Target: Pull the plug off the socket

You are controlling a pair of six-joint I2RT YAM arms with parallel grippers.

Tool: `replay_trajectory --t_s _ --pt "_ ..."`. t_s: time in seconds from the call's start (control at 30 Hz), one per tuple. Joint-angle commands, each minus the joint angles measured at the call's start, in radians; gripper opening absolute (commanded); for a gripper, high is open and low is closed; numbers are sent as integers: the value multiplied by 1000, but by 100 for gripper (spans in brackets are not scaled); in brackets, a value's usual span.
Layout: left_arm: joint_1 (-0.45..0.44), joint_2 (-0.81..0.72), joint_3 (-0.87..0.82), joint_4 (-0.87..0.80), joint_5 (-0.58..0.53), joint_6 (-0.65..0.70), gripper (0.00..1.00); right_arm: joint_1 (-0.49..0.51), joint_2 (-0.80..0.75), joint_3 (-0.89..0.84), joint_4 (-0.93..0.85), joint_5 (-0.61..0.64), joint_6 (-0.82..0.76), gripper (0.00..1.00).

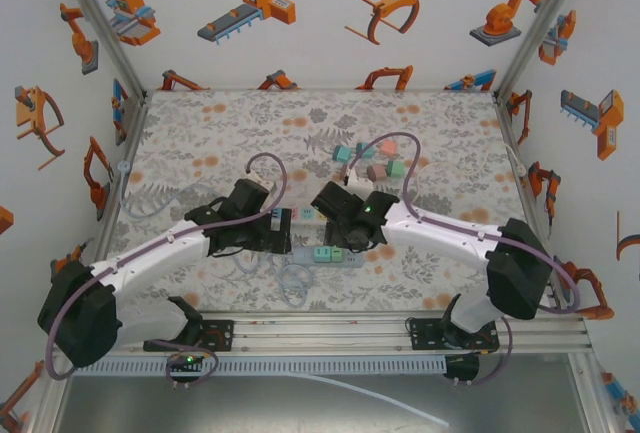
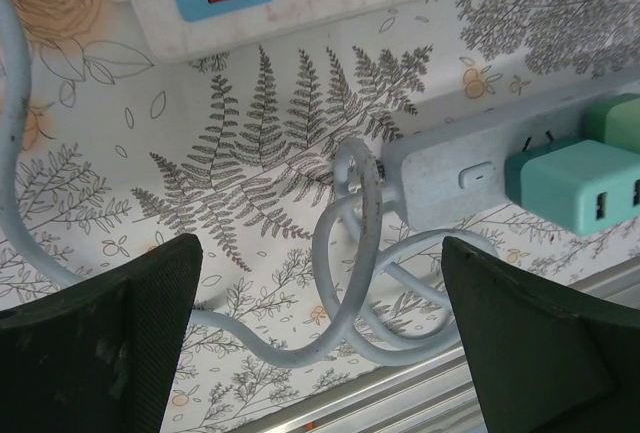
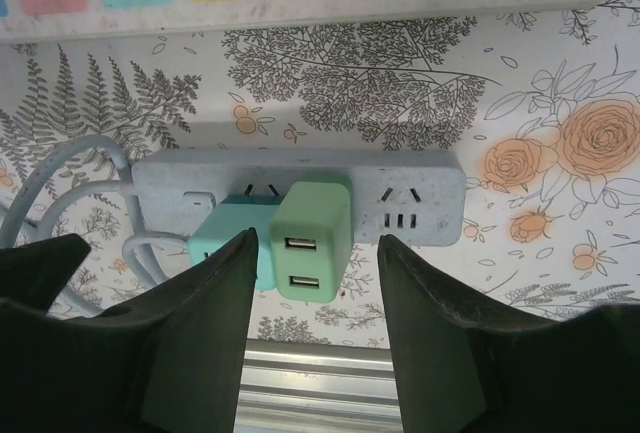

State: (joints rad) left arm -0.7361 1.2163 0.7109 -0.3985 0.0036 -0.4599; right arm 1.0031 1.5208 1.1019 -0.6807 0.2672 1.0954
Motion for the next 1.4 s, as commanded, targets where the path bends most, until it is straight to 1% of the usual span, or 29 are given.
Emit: replay_trajectory --t_s 0.0,0.2,0.43,0.53,0.7,0.87,1.07,1.1,1.37 --pt "4 12 -25 54 51 -16 97 8 11 -3 21 29 41 47" --pt "-5 29 -48 87 86 -15 97 24 48 -11 27 37 53 44" --pt "-19 79 -54 110 109 -31 97 37 62 -14 10 69 65 34" --pt "-39 114 -48 111 114 -37 97 39 67 -18 2 83 64 33" --pt "-75 153 -58 104 86 -41 97 43 74 -17 -12 99 63 32" --pt "-82 180 -71 105 62 -49 97 45 67 -11 -10 102 64 24" --pt "-83 207 -79 110 42 -69 97 47 47 15 -28 107 66 19" --pt "-83 213 -80 114 44 -72 97 47 42 17 -30 107 65 17" --pt "-85 243 -80 120 42 -93 97 49 0 19 -29 114 65 9"
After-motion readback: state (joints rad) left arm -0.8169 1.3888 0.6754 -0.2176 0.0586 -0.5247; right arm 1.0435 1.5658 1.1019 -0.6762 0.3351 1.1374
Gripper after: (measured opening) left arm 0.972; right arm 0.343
